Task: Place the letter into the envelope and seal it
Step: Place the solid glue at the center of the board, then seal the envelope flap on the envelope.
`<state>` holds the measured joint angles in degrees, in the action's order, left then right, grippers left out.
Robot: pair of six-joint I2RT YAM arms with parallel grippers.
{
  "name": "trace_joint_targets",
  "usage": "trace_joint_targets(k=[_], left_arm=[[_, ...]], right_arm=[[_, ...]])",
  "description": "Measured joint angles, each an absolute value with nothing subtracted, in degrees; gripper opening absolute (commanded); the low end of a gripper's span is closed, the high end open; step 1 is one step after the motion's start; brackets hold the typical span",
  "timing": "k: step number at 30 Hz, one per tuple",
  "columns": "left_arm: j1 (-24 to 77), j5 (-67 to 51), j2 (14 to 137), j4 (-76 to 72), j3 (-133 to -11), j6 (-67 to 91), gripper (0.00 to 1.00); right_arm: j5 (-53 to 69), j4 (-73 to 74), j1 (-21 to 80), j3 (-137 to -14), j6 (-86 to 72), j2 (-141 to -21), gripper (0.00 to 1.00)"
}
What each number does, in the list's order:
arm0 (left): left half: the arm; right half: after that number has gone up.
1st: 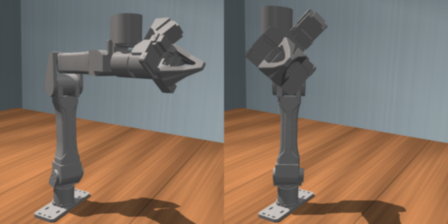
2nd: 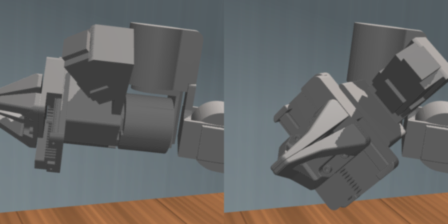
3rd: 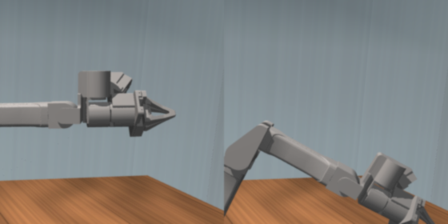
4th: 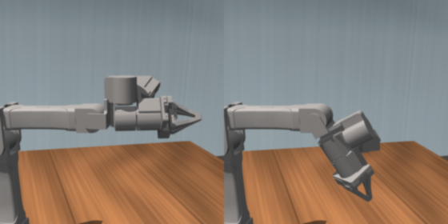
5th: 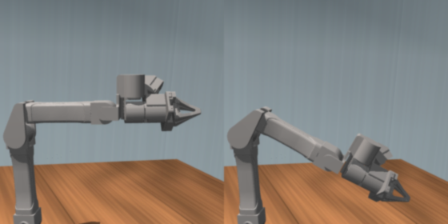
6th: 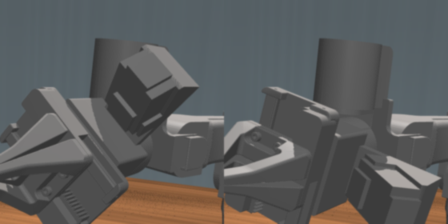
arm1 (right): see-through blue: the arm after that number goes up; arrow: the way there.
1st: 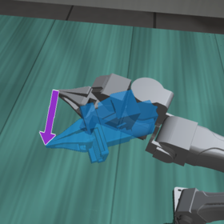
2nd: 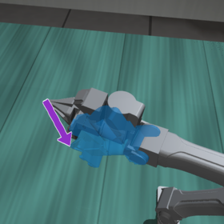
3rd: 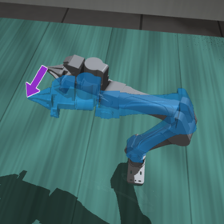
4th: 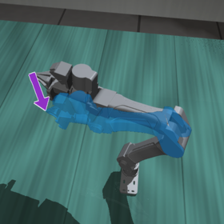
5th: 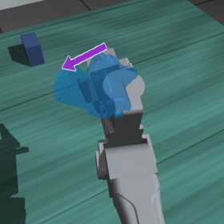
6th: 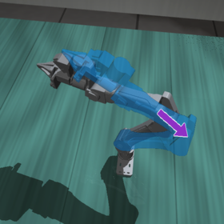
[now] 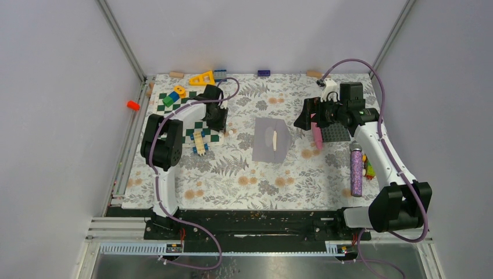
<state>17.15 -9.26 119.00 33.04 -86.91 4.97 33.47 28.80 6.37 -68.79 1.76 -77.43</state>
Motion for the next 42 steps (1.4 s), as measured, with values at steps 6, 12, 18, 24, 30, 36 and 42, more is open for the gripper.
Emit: trace_joint_targets(k=[6, 12, 18, 24, 30, 36, 42], left_arm=[[17.3, -9.67, 118.83, 32.27, -86.24, 5.43, 0.35], [17.56, -10.26, 117.84, 30.96, -84.86, 6.11, 0.41], [17.56, -10.96, 116.88, 31.22, -83.85, 6.35, 0.44], [17.54, -11.57, 113.71, 31.9, -83.74, 6.57, 0.47], [17.54, -13.26, 108.47, 31.92, -84.44, 6.68, 0.47], [19.59, -17.98, 107.09, 31.07, -85.95, 8.36, 0.47], [26.59, -24.84, 107.79, 26.85, -84.64, 13.34, 0.47]], right_arm=[[33.17, 28.8, 6.37, -68.79, 1.58, -77.43, 0.99], [31.09, 28.82, 6.37, -68.79, 1.1, -78.08, 1.0], [28.99, 29.28, 6.37, -68.79, -0.3, -80.77, 1.0], [27.88, 29.47, 6.37, -67.99, -3.25, -85.71, 0.99], [27.92, 29.26, 6.37, -66.52, -6.13, -90.24, 0.98], [28.1, 28.29, 6.37, -65.47, -9.04, -93.93, 0.96], [29.21, 22.68, 6.37, -59.83, -13.74, -94.0, 0.96]])
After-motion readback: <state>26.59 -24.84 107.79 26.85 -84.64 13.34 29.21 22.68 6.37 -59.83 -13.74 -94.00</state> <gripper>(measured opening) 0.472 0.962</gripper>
